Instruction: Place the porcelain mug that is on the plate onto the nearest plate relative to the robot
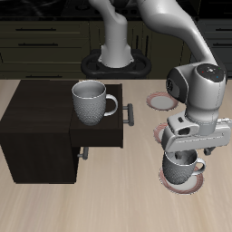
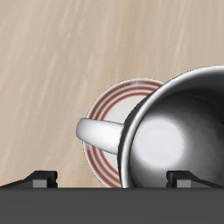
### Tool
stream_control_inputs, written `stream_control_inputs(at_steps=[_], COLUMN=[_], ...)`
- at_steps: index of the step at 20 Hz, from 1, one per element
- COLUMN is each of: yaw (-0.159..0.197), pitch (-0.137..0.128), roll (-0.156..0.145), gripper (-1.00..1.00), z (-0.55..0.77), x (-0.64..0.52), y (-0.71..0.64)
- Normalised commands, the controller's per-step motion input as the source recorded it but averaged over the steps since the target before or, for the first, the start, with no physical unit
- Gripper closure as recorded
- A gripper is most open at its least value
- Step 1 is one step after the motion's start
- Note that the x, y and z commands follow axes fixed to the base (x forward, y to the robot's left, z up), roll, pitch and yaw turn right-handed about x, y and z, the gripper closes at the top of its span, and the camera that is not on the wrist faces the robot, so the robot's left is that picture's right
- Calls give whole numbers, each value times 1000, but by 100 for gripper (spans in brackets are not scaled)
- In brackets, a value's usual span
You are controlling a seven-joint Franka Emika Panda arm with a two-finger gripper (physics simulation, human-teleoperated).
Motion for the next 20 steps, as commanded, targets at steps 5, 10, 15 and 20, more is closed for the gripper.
stream_control_inputs(at_steps=[5, 10, 15, 20], yaw=[-15, -15, -1, -5], pitch=[22, 7, -8, -38], roll=[-6, -23, -12, 5], gripper=[100, 100, 100, 100], z=[-121, 10, 72, 305], x=[15, 16, -2, -115], y=[-104, -137, -56, 10])
